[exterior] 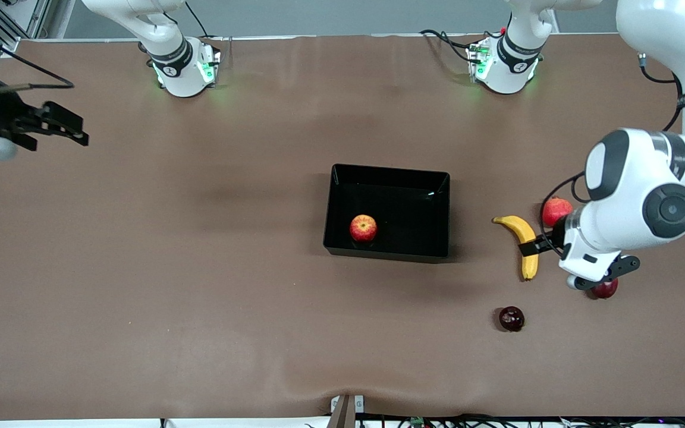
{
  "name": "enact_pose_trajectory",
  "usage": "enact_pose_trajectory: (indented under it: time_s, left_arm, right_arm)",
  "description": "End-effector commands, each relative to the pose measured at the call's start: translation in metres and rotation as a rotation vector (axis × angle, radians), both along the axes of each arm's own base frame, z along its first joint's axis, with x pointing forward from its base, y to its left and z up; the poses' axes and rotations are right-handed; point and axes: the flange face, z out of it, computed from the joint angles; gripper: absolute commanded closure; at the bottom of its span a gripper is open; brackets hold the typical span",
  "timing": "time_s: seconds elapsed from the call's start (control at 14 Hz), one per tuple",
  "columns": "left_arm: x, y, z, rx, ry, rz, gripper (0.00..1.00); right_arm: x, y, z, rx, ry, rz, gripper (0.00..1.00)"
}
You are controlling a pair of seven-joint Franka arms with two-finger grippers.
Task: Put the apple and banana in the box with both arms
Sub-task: 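Grasp the yellow banana with the left gripper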
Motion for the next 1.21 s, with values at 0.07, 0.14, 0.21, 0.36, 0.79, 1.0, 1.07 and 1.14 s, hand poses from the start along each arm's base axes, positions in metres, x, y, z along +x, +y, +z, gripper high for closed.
enact_pose_trajectory:
  time_s: [0.07, 0.14, 0.21, 0.36, 0.79, 1.0, 1.07, 1.14]
  left_arm:
    - [-0.032, 0.021, -0.082, -0.008, -0.048, -0.026, 0.00]
    - [-0.038, 0.021, -0.102, -0.013, -0.067, -0.024, 0.00]
    - [-0.041, 0.026, -0.119, -0.015, -0.066, -0.012, 0.00]
    - [-0.042, 0.039, -0.149, -0.018, -0.046, 0.012, 0.11]
    - [-0.052, 0.056, -0.180, -0.020, -0.041, 0.031, 0.10]
    - [-0.053, 0.055, -0.189, -0.022, -0.029, 0.028, 0.44]
    - [-0.052, 0.055, -0.186, -0.021, -0.033, 0.031, 0.63]
    - [-0.052, 0.055, -0.181, -0.020, -0.034, 0.030, 0.79]
  right_arm:
    - [-0.009, 0.002, 0.012, -0.011, 0.011, 0.011, 0.00]
    - [-0.013, 0.006, 0.012, -0.023, 0.027, 0.000, 0.00]
    - [-0.016, 0.010, 0.016, -0.043, 0.036, -0.028, 0.00]
    - [-0.016, 0.014, 0.019, -0.059, 0.029, -0.032, 0.00]
    - [-0.006, 0.000, 0.019, -0.035, -0.032, -0.009, 0.00]
    - [-0.008, 0.000, 0.019, -0.034, -0.023, -0.010, 0.00]
    - [-0.008, 0.001, 0.019, -0.034, -0.021, -0.008, 0.00]
    - [-0.007, 0.000, 0.018, -0.034, -0.023, -0.008, 0.00]
